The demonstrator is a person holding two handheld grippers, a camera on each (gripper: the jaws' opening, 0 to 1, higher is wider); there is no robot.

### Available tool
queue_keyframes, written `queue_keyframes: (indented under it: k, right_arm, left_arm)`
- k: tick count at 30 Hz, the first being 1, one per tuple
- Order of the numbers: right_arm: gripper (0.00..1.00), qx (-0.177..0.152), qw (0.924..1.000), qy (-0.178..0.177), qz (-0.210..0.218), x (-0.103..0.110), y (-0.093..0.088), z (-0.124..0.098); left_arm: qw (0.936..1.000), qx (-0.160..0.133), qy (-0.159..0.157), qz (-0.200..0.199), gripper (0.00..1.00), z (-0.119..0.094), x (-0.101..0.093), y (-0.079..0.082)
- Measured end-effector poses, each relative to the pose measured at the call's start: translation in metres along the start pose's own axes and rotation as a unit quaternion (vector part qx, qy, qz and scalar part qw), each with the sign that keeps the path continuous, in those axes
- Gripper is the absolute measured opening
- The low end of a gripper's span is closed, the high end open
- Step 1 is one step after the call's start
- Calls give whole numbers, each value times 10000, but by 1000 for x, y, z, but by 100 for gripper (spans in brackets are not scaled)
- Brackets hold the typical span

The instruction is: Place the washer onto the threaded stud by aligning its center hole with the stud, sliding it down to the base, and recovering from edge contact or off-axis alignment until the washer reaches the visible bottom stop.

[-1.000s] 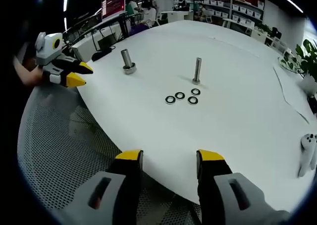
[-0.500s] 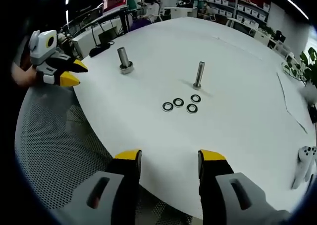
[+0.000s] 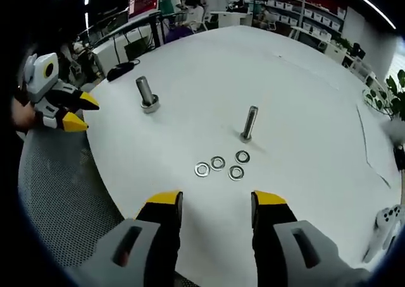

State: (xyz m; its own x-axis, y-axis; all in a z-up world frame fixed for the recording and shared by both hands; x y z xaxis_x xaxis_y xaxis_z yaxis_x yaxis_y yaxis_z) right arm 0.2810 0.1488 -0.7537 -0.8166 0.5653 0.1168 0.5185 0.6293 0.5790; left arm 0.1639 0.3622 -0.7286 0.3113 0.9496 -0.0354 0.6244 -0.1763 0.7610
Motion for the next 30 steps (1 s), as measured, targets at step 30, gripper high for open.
queue_keyframes:
  k: [30]
  right_arm:
    - [23,1209,9921,48,-323,-22,5,30]
  left_arm:
    - [9999,-72,68,-22,26,-2,2,2]
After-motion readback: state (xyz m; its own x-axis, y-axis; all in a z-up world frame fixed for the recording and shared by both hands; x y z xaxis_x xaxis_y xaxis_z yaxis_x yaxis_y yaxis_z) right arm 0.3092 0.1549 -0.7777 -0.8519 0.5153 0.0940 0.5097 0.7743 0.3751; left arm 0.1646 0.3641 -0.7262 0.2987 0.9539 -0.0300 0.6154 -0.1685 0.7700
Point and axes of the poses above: the point that each gripper's makers call its tool centre point, and the gripper's own axes: z roughly forward along the fingers, x roughly to its left, y roughly out of its top, the point moved 2 cm from there along -z, roughly backward along the fingers, and after that the axes turned 8 degrees about y, right-handed, at the moved point
